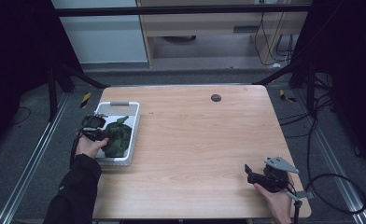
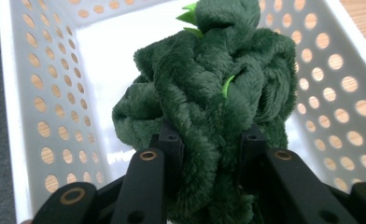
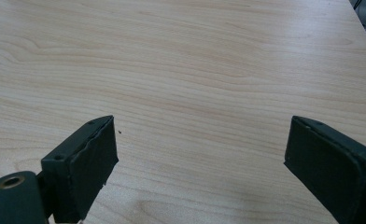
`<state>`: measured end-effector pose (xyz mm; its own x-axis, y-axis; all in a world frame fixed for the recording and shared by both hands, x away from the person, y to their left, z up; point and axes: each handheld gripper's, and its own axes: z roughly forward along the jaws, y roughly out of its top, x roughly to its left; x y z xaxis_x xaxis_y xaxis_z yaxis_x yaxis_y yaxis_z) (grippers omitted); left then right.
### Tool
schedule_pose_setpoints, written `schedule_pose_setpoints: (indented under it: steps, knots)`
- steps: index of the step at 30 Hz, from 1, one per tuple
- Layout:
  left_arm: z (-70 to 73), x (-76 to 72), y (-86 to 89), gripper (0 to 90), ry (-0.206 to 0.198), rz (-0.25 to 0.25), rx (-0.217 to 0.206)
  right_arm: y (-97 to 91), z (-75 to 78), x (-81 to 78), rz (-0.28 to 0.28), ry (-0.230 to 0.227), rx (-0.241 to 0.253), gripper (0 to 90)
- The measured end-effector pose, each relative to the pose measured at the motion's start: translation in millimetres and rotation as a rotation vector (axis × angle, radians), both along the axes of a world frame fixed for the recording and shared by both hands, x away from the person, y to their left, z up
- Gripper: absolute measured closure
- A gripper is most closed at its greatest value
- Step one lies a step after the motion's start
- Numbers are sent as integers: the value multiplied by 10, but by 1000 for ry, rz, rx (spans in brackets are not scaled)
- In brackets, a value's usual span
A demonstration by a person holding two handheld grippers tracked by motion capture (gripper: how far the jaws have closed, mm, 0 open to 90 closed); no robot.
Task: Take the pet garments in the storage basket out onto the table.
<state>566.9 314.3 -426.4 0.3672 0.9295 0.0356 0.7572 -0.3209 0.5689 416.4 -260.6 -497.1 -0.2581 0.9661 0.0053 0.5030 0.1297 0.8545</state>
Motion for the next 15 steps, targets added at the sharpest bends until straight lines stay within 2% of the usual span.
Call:
schedule_pose_setpoints:
  steps: [6,9,15]
  knots:
    - [134,-50,16,703,-38,-1,0,3,3,-3,-2,3,7,93]
    - [259,-99,37,705,-73,-2,-9,4,3,-3,0,2,6,93]
    - [429,-177,48,705,-113,-12,-7,6,5,-4,-1,3,7,94]
